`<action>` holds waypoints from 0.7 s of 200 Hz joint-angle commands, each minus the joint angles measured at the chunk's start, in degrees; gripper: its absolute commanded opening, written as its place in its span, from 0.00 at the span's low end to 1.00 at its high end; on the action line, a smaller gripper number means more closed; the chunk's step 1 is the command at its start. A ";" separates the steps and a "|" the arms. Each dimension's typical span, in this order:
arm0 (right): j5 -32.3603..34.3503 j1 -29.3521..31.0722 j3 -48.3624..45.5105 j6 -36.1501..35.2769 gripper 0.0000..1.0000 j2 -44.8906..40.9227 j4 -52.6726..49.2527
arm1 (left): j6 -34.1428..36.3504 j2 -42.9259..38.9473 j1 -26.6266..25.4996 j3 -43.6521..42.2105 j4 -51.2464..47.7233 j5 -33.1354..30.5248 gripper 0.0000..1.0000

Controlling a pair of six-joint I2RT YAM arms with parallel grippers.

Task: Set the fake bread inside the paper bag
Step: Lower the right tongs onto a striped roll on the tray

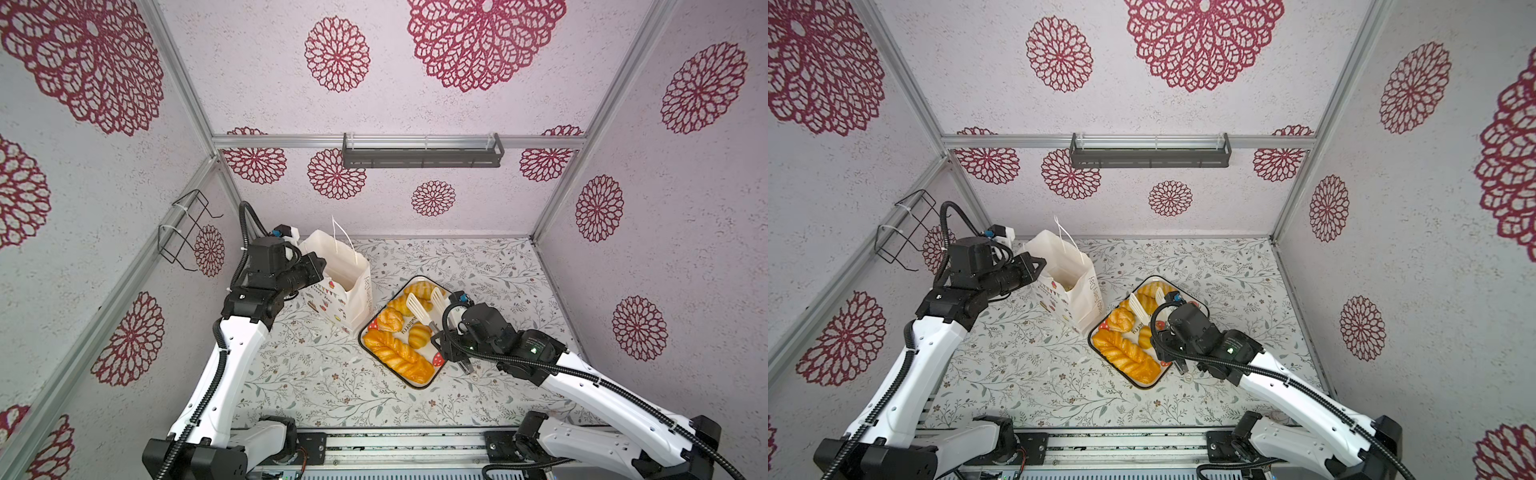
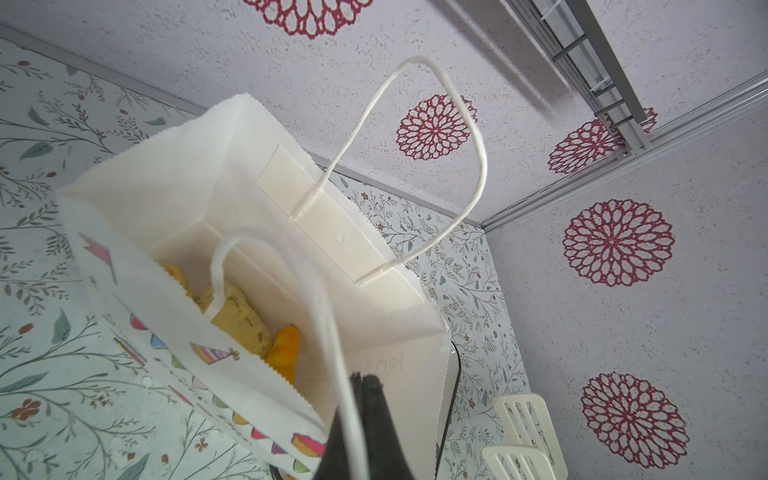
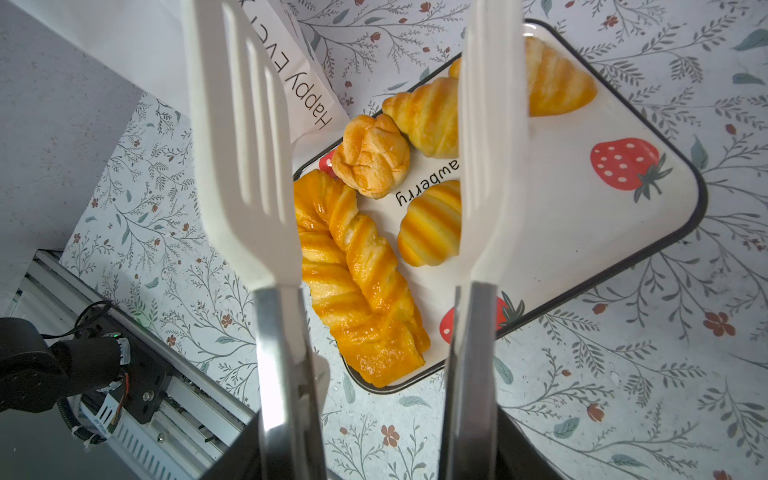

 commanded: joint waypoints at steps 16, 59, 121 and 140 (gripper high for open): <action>0.41 -0.27 0.99 3.11 0.50 0.95 -0.44 | 2.31 1.68 -0.47 2.12 0.34 0.93 0.00; -0.87 -0.19 -1.28 5.48 0.50 1.41 0.68 | 4.53 2.05 -0.49 3.23 0.08 2.15 0.00; -0.61 0.38 -4.44 8.29 0.51 1.36 -1.44 | 6.01 1.63 -0.38 2.37 1.08 2.44 0.00; -0.77 0.43 -5.22 8.53 0.52 1.72 -1.85 | 6.57 1.80 -0.39 3.31 0.16 2.29 0.00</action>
